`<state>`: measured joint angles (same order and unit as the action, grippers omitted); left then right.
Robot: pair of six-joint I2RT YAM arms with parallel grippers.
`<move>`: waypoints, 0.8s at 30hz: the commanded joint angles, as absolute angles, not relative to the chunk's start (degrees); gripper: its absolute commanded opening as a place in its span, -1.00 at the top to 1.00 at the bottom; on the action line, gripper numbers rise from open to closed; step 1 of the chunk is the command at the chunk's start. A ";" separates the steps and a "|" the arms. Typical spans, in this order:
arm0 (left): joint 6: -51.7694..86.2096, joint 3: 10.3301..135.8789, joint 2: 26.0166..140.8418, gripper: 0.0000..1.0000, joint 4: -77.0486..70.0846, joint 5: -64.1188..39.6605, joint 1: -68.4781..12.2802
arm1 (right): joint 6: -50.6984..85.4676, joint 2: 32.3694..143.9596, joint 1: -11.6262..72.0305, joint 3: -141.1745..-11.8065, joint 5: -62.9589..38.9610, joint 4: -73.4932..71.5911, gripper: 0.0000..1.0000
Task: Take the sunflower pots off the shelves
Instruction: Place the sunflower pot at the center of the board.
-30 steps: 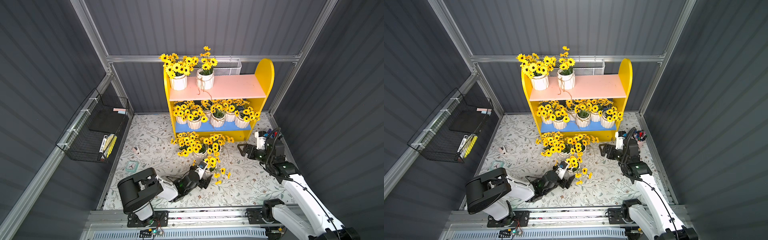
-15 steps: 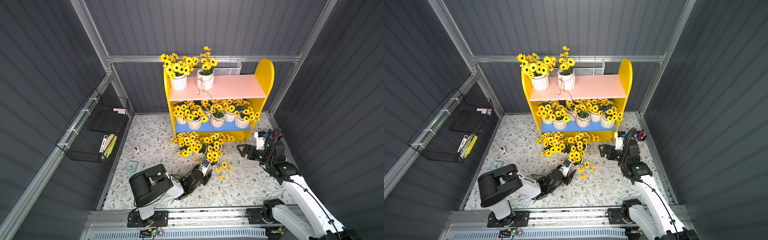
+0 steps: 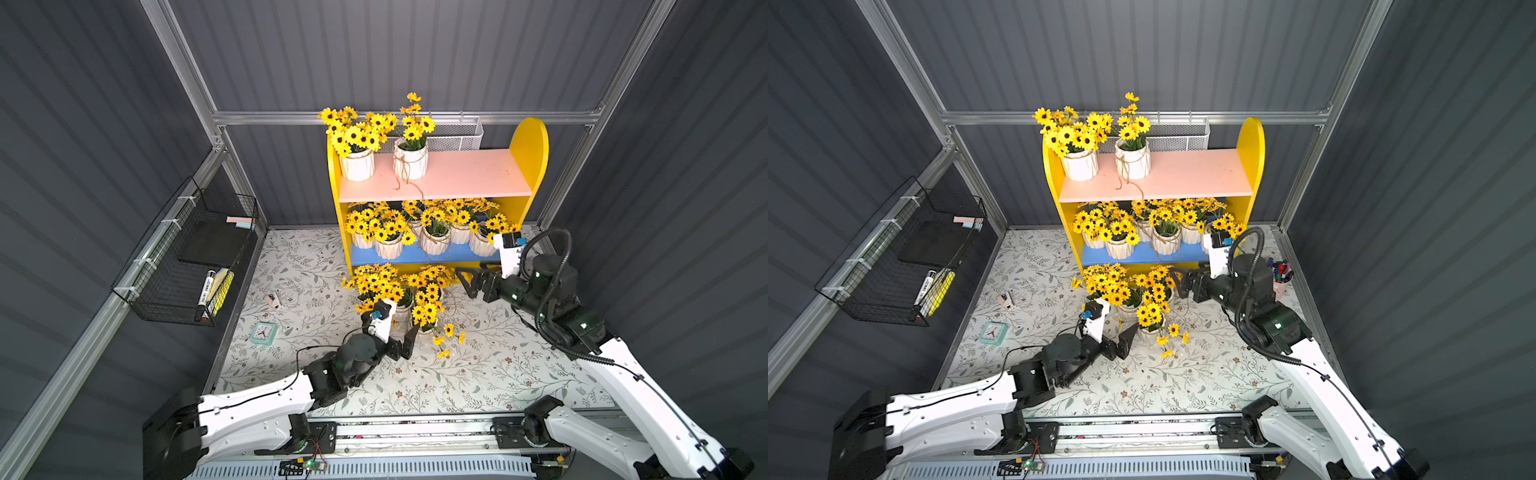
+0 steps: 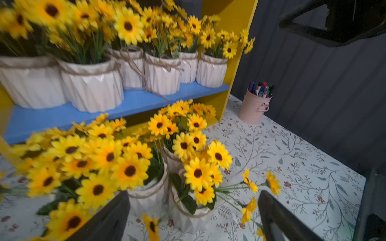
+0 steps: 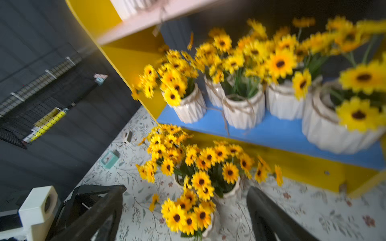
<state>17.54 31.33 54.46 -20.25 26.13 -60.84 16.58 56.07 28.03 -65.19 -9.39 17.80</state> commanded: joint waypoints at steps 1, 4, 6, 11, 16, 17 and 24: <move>14.25 38.91 52.24 -0.99 -4.86 31.35 -60.72 | 10.48 62.08 29.93 -74.02 -3.86 17.69 -0.98; 9.61 46.25 53.61 -0.99 -0.46 31.40 -57.94 | 7.76 68.47 30.17 -81.47 -2.69 15.20 -0.98; 8.55 50.79 54.31 -0.99 1.08 28.82 -53.64 | 6.06 73.43 30.18 -86.81 -2.72 15.48 -0.98; 4.11 58.82 56.97 -0.99 1.00 22.17 -42.05 | 2.61 83.73 30.19 -99.57 -5.85 16.07 -0.98; 6.27 60.39 59.72 -0.99 -1.53 12.09 -26.84 | 1.02 91.28 30.13 -107.80 -6.15 16.70 -0.98; 7.94 59.80 60.03 -0.99 -2.41 8.59 -22.95 | 0.57 92.61 30.08 -109.23 -6.18 16.69 -0.98; 19.21 55.38 61.49 -0.99 -7.86 -4.07 -7.44 | -0.50 101.17 29.15 -119.15 -5.99 16.84 -0.98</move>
<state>13.02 57.30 61.58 -4.21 4.93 -11.14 1.19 99.00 29.76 -115.59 -5.63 16.93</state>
